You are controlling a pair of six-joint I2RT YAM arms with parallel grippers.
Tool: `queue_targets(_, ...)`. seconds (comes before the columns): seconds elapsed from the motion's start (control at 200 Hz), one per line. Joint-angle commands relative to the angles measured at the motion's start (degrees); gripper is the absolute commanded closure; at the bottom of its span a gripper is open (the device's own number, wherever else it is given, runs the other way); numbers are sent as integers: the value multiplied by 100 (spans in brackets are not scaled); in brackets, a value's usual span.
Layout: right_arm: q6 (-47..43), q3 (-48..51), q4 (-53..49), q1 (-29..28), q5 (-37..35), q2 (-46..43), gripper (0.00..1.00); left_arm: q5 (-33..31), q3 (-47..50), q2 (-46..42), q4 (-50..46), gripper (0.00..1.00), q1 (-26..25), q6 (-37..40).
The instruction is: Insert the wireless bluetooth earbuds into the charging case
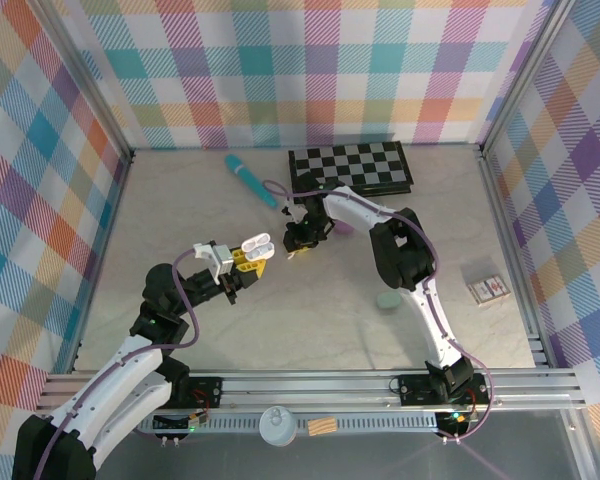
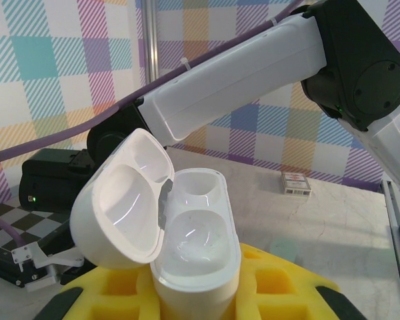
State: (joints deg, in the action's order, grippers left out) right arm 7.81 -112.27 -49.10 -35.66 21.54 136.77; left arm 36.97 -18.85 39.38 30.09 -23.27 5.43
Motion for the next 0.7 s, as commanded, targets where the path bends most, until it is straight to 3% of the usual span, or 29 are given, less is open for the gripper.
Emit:
queue_targets(0.0, -81, 106, -158, -47, 13, -149, 76, 100, -31, -2, 162, 94, -38, 19)
queue_targets(0.265, -176, 407, 187, -57, -248, -532, 81, 21, -13, 23, 151, 94, -37, 12)
queue_targets(0.695, -1071, 2357, 1281, -199, -1915, -2949, 83, -29, -114, 475, 50, 94, -38, -35)
